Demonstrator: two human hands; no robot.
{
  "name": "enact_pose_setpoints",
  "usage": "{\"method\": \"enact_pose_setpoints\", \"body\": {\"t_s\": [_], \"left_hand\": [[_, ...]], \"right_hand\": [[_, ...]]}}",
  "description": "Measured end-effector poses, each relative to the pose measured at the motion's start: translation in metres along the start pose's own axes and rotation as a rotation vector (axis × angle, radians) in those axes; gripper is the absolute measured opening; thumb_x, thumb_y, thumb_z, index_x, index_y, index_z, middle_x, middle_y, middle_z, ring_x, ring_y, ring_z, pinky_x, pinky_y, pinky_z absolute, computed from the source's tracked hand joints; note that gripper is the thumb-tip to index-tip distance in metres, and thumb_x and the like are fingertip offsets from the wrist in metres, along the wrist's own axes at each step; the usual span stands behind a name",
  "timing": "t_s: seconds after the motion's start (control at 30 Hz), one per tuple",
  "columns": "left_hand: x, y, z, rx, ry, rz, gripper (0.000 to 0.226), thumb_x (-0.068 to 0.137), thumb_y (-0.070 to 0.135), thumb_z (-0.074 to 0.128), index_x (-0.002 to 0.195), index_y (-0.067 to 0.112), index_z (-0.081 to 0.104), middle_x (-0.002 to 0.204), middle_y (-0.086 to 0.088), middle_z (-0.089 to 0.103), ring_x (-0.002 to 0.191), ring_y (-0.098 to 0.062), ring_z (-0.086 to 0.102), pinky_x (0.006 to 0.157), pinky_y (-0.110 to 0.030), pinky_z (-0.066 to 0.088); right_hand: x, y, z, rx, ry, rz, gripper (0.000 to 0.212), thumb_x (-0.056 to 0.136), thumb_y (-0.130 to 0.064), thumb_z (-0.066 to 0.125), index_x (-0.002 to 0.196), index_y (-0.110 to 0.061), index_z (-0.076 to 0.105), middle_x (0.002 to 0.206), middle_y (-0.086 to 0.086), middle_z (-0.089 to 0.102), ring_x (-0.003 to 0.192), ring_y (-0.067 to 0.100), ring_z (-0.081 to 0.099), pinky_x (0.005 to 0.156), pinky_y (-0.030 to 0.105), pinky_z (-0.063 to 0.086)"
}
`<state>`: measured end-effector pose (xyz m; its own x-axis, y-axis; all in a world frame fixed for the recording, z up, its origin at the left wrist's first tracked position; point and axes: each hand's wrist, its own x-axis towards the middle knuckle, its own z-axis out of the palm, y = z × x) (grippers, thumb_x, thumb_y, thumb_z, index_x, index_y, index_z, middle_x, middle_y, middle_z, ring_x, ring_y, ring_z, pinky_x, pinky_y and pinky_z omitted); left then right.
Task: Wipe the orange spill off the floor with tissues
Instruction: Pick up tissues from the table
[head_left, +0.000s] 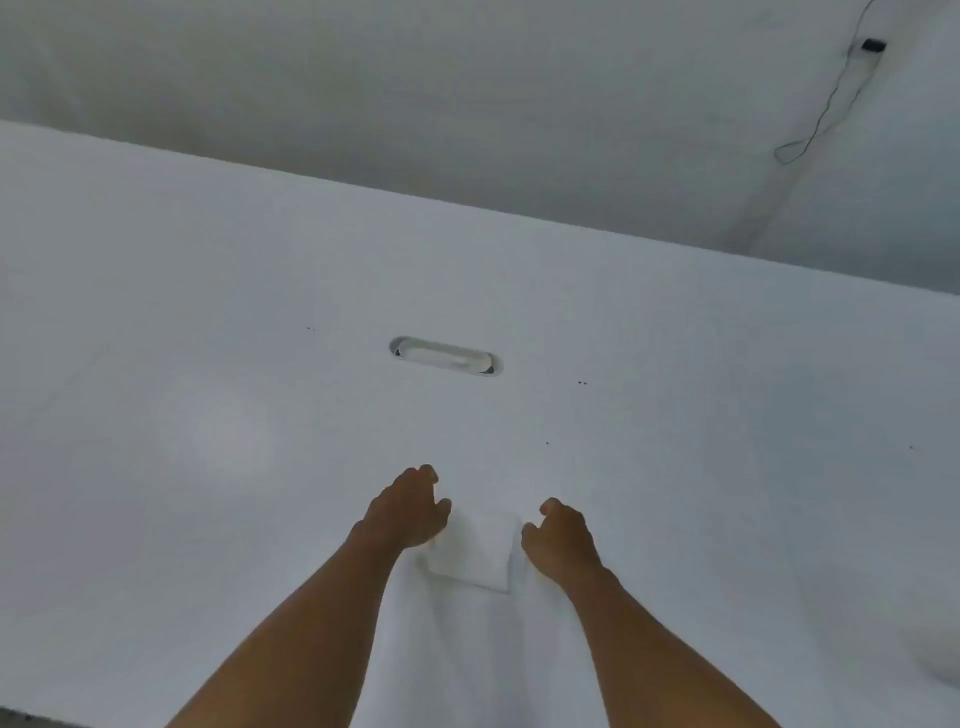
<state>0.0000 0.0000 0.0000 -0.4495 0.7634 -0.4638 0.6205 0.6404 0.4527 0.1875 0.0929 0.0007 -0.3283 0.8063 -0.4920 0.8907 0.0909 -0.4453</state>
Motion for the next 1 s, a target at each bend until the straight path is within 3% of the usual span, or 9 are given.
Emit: {"method": "enact_pose_setpoints", "body": {"t_s": [0.13,0.3,0.4,0.47,0.5,0.6,0.77,0.9,1.0], "left_hand": [[0.004,-0.006,0.030,-0.115,0.043,-0.161,0.044,0.102,0.033,0.047,0.136,0.005,0.047,0.134,-0.016,0.054,0.125,-0.032,0.053,0.099,-0.037,0.043],[0.011,0.009,0.046,-0.301,0.197,-0.182,0.028,0.098,0.019,0.046,0.089,-0.004,0.058,0.086,-0.022,0.055,0.089,-0.039,0.057,0.069,-0.035,0.035],[0.011,0.016,0.051,-0.366,0.204,-0.083,0.030,0.096,0.016,0.046,0.067,0.008,0.046,0.068,-0.008,0.044,0.070,-0.029,0.046,0.066,-0.036,0.036],[0.012,0.014,0.054,-0.390,0.227,-0.061,0.022,0.098,0.019,0.048,0.080,0.010,0.058,0.082,-0.006,0.056,0.081,-0.027,0.054,0.073,-0.037,0.044],[0.013,0.011,0.055,-0.387,0.240,-0.061,0.019,0.099,0.022,0.050,0.101,0.011,0.064,0.101,-0.006,0.061,0.095,-0.027,0.059,0.084,-0.038,0.048],[0.018,0.000,0.050,-0.259,0.192,0.029,0.052,0.096,0.028,0.055,0.146,0.019,0.043,0.144,0.001,0.040,0.122,-0.022,0.054,0.096,-0.037,0.050],[0.031,-0.010,0.040,-0.044,-0.014,0.215,0.057,0.090,0.023,0.059,0.145,0.030,0.046,0.152,0.004,0.030,0.131,-0.023,0.042,0.104,-0.036,0.048],[0.031,-0.010,0.043,0.019,-0.016,0.202,0.045,0.093,0.020,0.059,0.137,0.027,0.055,0.142,0.003,0.037,0.125,-0.020,0.044,0.102,-0.032,0.048],[0.025,-0.010,0.047,0.004,0.025,0.142,0.033,0.095,0.023,0.058,0.127,0.020,0.057,0.129,-0.001,0.044,0.111,-0.018,0.051,0.095,-0.029,0.051]], "right_hand": [[0.002,0.012,0.025,0.209,0.019,0.161,0.046,0.088,-0.015,0.052,0.132,-0.002,0.049,0.134,0.015,0.052,0.123,0.030,0.051,0.099,0.031,0.041],[0.017,0.001,0.032,0.420,0.072,0.233,0.050,0.087,-0.011,0.049,0.137,-0.005,0.048,0.136,0.011,0.055,0.123,0.027,0.053,0.092,0.026,0.040],[0.019,-0.003,0.038,0.423,0.087,0.175,0.047,0.086,-0.009,0.049,0.132,-0.006,0.054,0.130,0.010,0.060,0.120,0.026,0.056,0.095,0.027,0.043],[0.021,-0.003,0.039,0.438,0.119,0.158,0.044,0.087,-0.009,0.048,0.130,-0.008,0.056,0.128,0.007,0.060,0.118,0.025,0.056,0.096,0.029,0.044],[0.023,-0.002,0.040,0.441,0.139,0.149,0.043,0.088,-0.009,0.048,0.130,-0.009,0.056,0.128,0.006,0.057,0.118,0.024,0.056,0.096,0.028,0.045],[0.024,0.008,0.040,0.393,0.176,0.032,0.045,0.091,-0.015,0.055,0.135,-0.014,0.051,0.135,0.002,0.043,0.119,0.021,0.054,0.101,0.032,0.048],[0.030,0.024,0.039,0.119,0.020,-0.311,0.063,0.086,-0.035,0.069,0.143,-0.032,0.044,0.147,-0.010,0.027,0.131,0.013,0.034,0.107,0.024,0.038],[0.023,0.014,0.046,0.071,-0.039,-0.300,0.066,0.077,-0.063,0.066,0.134,-0.034,0.051,0.134,-0.014,0.037,0.124,0.010,0.037,0.100,0.026,0.046],[0.012,0.009,0.057,-0.091,-0.012,-0.317,0.064,0.076,-0.059,0.067,0.133,-0.033,0.049,0.125,-0.013,0.040,0.116,0.009,0.041,0.087,0.023,0.050]]}}
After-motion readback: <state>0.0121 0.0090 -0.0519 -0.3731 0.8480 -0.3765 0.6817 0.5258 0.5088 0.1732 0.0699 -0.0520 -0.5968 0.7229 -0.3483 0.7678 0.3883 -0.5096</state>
